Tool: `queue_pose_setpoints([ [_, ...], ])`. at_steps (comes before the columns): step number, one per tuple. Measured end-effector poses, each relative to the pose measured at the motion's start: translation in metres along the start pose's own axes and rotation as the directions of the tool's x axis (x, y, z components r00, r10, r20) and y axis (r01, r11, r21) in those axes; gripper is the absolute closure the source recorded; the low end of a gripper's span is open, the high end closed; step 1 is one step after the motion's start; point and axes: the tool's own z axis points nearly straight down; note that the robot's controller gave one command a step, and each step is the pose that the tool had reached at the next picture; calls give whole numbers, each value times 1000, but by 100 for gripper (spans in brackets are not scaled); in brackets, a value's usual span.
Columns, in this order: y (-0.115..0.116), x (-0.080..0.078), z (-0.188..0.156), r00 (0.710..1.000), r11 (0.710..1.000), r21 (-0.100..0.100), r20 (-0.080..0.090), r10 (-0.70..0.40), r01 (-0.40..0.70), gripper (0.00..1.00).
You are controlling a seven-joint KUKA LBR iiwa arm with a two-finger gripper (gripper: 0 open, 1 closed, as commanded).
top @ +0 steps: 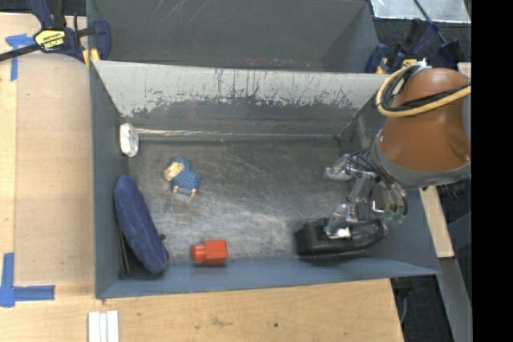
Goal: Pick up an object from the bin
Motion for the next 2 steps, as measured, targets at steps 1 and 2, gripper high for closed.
queue_pose_setpoints([
  [1,-6,-4,20,999,999,3,11,-43,43,0],
  [2,-7,-5,26,995,995,-1,8,-100,100,0],
])
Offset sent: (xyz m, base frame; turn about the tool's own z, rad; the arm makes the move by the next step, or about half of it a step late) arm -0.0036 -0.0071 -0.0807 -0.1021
